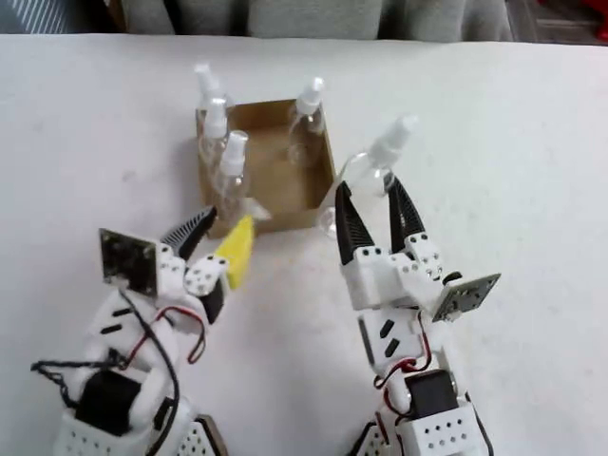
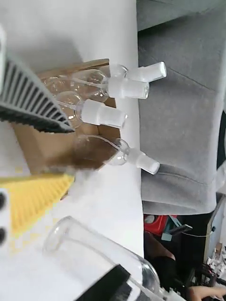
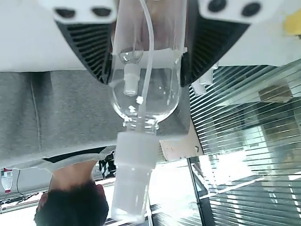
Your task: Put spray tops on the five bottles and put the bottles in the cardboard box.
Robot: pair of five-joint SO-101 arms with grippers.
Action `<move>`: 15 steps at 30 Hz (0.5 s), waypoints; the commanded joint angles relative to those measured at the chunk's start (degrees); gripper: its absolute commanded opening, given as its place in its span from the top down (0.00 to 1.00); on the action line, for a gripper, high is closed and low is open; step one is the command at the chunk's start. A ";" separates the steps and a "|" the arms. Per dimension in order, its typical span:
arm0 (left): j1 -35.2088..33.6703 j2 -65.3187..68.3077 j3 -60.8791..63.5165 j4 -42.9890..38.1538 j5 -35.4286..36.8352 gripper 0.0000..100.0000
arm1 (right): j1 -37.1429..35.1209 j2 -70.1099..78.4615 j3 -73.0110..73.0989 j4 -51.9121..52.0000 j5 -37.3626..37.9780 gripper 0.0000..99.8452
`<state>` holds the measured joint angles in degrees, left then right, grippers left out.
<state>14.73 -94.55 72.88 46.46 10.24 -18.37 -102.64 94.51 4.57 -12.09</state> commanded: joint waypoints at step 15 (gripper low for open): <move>-9.27 2.59 21.63 -11.16 0.53 0.98 | -2.42 18.77 -10.11 -10.95 -0.53 0.97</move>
<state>8.57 -94.02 93.27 36.97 10.33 -20.22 -92.00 88.88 -1.85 -12.18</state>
